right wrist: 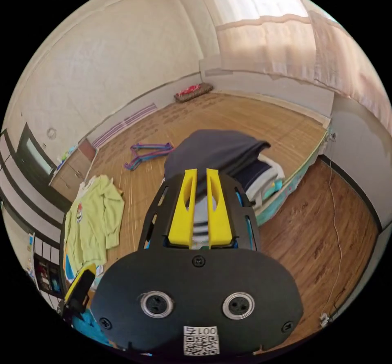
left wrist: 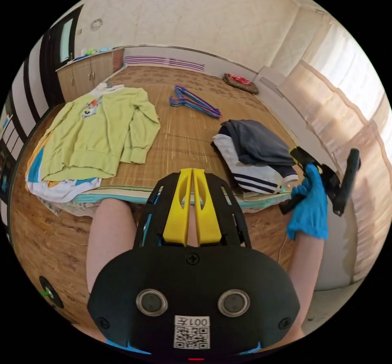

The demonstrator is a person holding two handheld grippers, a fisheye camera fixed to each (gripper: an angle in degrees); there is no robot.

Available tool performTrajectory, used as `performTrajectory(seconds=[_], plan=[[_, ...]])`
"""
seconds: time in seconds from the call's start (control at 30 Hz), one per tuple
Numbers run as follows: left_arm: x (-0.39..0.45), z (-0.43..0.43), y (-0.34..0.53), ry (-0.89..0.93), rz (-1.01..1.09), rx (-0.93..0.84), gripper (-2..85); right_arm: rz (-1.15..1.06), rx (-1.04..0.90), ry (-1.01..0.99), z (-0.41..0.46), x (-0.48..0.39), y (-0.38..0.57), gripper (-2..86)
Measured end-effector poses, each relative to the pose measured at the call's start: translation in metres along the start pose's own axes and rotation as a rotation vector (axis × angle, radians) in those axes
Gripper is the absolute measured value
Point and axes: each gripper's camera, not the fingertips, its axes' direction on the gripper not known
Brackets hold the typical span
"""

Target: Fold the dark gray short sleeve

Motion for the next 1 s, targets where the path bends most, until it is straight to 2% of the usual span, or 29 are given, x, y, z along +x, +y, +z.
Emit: performTrajectory(seconds=[0.07,0.17,0.3,0.5,0.7,1.0], plan=[[-0.001,-0.003,-0.002,-0.065,-0.002,-0.015,-1.6,0.004,-0.044,0.023,-0.009,-0.018,0.018,0.7],[0.001,-0.01,-0.003,-0.124,0.029,-0.015,-1.6,-0.018,-0.011,0.042,-0.037,-0.052,0.049,0.7],[-0.009,-0.021,0.006,-0.086,0.015,-0.061,-1.5,-0.181,0.04,-0.04,-0.079,-0.118,0.071,0.9],[-0.015,-0.04,0.018,-0.284,0.002,-0.05,-1.6,-0.315,0.077,-0.179,-0.131,-0.198,0.09,0.8],[-0.011,-0.057,0.031,-0.383,0.002,0.0,-1.6,-0.383,0.054,-0.314,-0.152,-0.237,0.105,0.6],[-0.013,-0.071,0.046,-0.237,0.049,0.069,-1.5,-0.509,0.074,-0.346,-0.179,-0.274,0.117,0.9]])
